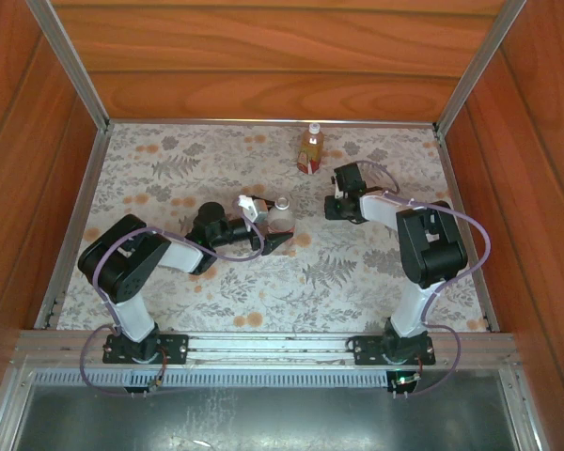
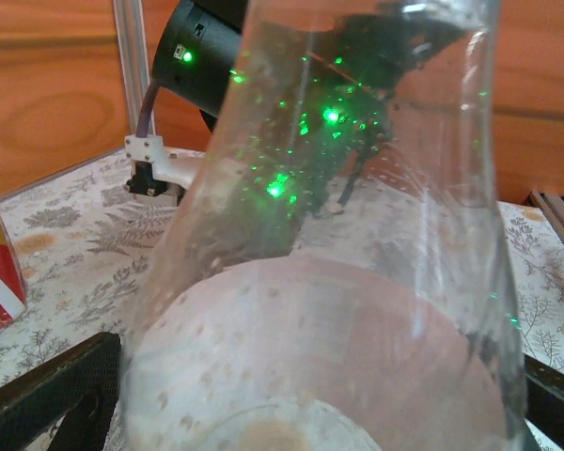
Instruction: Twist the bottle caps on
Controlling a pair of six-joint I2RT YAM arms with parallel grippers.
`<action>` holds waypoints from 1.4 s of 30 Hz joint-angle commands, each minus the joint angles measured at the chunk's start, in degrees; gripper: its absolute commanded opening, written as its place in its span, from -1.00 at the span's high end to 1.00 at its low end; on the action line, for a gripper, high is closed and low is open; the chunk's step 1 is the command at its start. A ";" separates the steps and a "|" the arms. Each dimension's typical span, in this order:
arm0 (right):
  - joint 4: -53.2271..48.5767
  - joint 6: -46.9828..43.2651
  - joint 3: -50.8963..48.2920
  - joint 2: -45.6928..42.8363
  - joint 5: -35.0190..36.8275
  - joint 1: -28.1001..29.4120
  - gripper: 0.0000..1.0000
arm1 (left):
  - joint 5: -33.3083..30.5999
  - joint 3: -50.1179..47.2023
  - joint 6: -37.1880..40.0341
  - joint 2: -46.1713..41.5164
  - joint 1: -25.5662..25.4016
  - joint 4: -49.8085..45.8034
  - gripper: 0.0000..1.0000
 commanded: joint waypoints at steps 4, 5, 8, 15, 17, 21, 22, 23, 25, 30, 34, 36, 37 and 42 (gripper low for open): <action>-2.25 -0.21 1.12 -0.02 -1.22 -0.46 0.35 | 1.65 0.11 -0.76 0.55 0.14 2.03 -0.89; -2.91 -0.31 1.28 -0.54 -1.56 -0.53 0.35 | 1.67 0.11 -0.75 0.52 0.07 2.03 -0.89; -5.45 -0.60 2.10 -2.10 -2.73 -0.51 0.35 | 1.62 0.20 -0.78 0.58 0.10 2.03 -0.89; -15.37 -3.47 5.84 -5.12 -7.07 0.11 0.33 | 1.89 0.82 -0.59 1.44 0.10 2.03 -0.88; -17.57 -4.09 6.54 -6.16 -7.56 0.56 0.33 | 2.14 1.07 -0.55 1.72 0.13 2.05 -0.88; -22.76 -5.48 8.63 -8.46 -7.59 2.20 0.29 | 2.32 1.45 -0.31 2.30 0.13 2.03 -0.87; -24.06 -5.69 9.46 -8.94 -7.42 2.60 0.29 | 2.49 1.54 -0.29 2.40 0.12 2.05 -0.87; -25.55 -6.00 10.32 -9.36 -7.12 3.19 0.29 | 2.58 1.53 -0.38 2.57 0.14 1.99 -0.87; -28.12 -6.47 11.71 -9.42 -6.56 4.24 0.29 | 2.67 1.56 -0.33 2.70 0.14 2.07 -0.85; -32.53 -7.50 14.84 -13.02 -6.62 6.38 0.28 | 2.93 1.44 -0.29 2.71 0.14 2.09 -0.73; -33.51 -7.73 15.74 -14.39 -7.24 7.02 0.28 | 3.20 1.46 -0.33 2.62 0.13 2.04 -0.60; -34.40 -7.72 16.37 -14.92 -7.49 7.27 0.28 | 3.32 1.35 -0.20 2.63 0.07 2.07 -0.54; -34.70 -7.73 16.65 -15.12 -7.54 7.36 0.28 | 3.28 1.26 -0.07 2.67 0.12 2.07 -0.51; -36.55 -7.90 18.44 -16.02 -7.66 8.04 0.28 | 3.38 1.00 0.64 3.17 0.13 2.05 -0.45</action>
